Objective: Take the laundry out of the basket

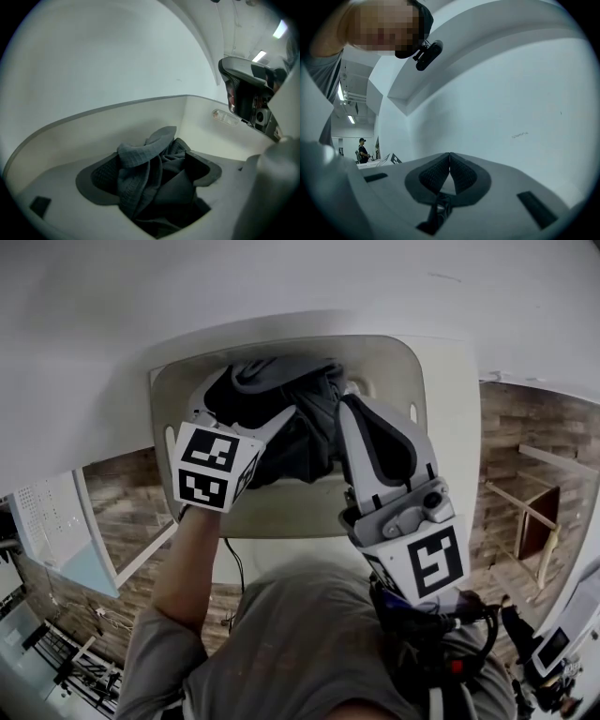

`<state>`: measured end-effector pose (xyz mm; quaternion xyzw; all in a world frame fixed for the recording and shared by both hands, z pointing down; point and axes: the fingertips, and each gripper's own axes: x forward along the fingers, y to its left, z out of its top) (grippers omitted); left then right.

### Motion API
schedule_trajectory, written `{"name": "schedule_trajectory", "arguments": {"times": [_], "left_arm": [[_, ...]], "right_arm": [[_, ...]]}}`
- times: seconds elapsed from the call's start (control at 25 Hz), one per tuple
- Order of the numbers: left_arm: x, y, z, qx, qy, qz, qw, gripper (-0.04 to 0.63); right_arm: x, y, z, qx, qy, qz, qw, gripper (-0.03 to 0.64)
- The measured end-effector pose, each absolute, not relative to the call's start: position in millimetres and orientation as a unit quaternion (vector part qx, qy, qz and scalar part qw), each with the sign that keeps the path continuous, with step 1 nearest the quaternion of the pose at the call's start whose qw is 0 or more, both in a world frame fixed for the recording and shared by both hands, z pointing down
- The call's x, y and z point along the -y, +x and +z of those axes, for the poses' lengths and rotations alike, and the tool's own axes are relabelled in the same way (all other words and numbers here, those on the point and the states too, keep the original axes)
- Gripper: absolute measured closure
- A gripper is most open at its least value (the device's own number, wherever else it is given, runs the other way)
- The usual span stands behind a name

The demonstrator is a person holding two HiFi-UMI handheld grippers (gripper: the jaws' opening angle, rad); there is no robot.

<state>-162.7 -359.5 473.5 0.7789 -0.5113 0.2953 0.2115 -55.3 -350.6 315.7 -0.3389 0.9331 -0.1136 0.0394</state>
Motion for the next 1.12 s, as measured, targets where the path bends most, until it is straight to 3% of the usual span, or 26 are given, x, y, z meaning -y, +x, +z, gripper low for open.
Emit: {"name": "schedule_trajectory", "arguments": {"times": [0.08,0.16,0.48,1.12], "left_arm": [[358,-164,476,0.510,0.777,0.297,0.218,0.245],[357,-166,478,0.510,0.776,0.298,0.222,0.331],[359,-171,478,0.515,0.773,0.289,0.232,0.505],[350,-175,434,0.545,0.781,0.243,0.185,0.543]], "right_arm": [[352,-55,319,-0.932,-0.340,-0.118,0.039,0.609],[351,-55,321,-0.932,-0.340,-0.121,0.039,0.609],[348,-53,313,-0.932,-0.340,-0.115,0.048,0.609],[317,-33,271,-0.930,-0.358,-0.062,0.063,0.609]]}}
